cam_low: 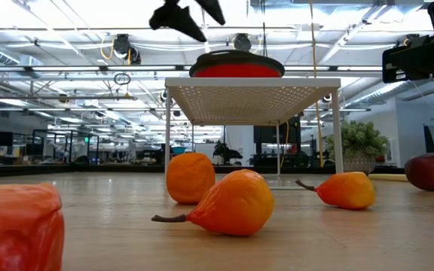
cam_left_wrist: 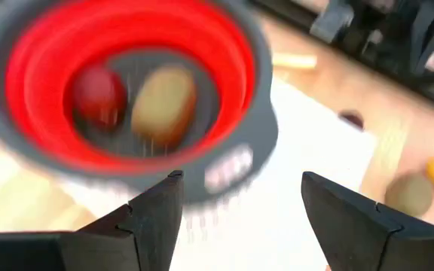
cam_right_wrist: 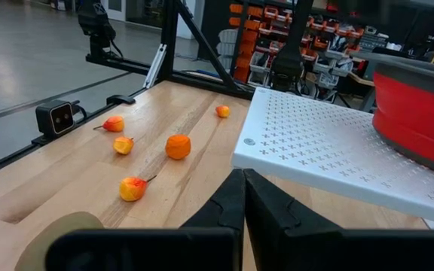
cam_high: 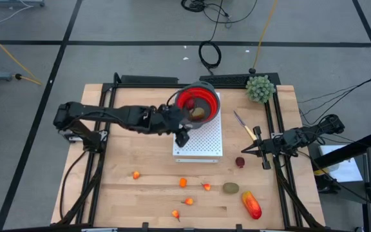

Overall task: Pick & Place Fruit
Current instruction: Put the orange pear into the red strainer bowl

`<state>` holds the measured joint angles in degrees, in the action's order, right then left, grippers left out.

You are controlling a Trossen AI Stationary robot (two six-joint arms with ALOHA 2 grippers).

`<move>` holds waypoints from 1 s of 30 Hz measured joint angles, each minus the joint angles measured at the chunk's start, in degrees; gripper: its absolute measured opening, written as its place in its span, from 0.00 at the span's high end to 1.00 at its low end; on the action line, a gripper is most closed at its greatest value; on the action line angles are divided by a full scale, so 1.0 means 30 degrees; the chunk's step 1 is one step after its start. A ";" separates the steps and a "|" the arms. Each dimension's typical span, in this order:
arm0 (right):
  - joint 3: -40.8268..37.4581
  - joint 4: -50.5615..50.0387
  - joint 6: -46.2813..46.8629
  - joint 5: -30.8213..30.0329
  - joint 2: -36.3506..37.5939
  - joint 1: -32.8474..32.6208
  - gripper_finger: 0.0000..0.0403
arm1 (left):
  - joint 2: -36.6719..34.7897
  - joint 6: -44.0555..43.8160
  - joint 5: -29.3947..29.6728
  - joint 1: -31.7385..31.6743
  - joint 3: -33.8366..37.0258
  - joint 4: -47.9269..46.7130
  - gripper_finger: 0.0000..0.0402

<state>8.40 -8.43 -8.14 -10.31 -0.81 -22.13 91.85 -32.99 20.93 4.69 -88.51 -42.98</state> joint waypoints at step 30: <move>0.0000 -0.0007 0.0000 0.0015 -0.0011 0.0000 1.00 | 0.0007 -1.3352 -0.1044 0.6045 0.0000 -1.2859 0.33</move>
<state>8.40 -8.45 -8.14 -10.26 -0.84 -22.13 91.88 -73.05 17.80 22.82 -88.51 -81.56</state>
